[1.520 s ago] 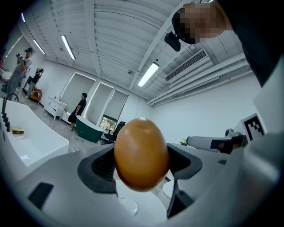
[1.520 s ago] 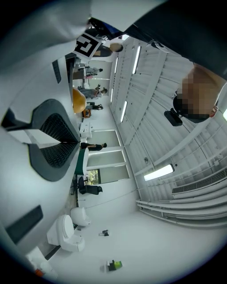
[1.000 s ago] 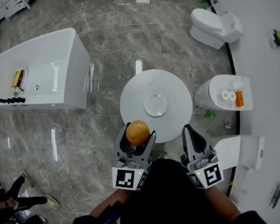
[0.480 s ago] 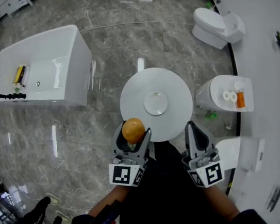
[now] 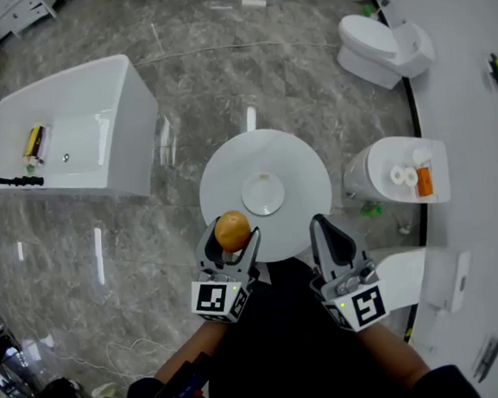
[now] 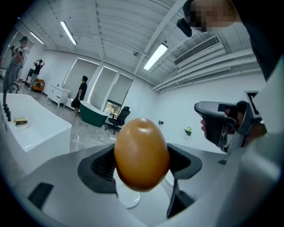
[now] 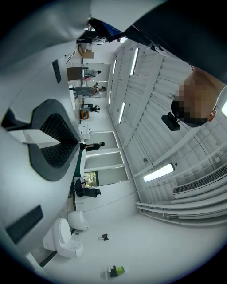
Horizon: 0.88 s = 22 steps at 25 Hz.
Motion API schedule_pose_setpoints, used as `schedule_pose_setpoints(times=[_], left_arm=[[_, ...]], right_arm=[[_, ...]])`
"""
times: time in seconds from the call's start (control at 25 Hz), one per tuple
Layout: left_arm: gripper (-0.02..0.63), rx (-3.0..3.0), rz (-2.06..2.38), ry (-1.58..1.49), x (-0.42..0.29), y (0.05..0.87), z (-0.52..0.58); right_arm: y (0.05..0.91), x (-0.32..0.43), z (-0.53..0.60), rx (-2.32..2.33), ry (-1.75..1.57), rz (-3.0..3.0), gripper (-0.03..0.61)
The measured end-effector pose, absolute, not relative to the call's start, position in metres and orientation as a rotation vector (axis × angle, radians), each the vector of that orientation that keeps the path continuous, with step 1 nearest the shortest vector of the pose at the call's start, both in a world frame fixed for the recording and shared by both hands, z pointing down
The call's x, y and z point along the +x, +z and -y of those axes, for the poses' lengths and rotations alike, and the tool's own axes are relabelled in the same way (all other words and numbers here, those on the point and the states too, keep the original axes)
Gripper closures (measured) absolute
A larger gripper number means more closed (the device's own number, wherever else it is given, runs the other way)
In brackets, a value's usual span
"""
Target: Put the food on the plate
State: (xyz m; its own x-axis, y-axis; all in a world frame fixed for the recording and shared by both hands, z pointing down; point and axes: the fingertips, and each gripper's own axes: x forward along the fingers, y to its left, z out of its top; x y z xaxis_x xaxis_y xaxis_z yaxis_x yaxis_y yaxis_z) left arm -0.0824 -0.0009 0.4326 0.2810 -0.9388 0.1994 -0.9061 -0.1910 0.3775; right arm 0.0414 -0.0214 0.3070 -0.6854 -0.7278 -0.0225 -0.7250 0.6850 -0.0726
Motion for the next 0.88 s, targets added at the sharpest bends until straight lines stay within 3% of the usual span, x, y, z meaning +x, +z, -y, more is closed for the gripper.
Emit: schedule_pose_setpoints(times=[0.88], left_arm=[[0.278,1.985,1.623,0.091,-0.027,0.531,0.069]], right_arm=[[0.333,0.074,0.11,-1.125,-0.097,-2.93,0.571]])
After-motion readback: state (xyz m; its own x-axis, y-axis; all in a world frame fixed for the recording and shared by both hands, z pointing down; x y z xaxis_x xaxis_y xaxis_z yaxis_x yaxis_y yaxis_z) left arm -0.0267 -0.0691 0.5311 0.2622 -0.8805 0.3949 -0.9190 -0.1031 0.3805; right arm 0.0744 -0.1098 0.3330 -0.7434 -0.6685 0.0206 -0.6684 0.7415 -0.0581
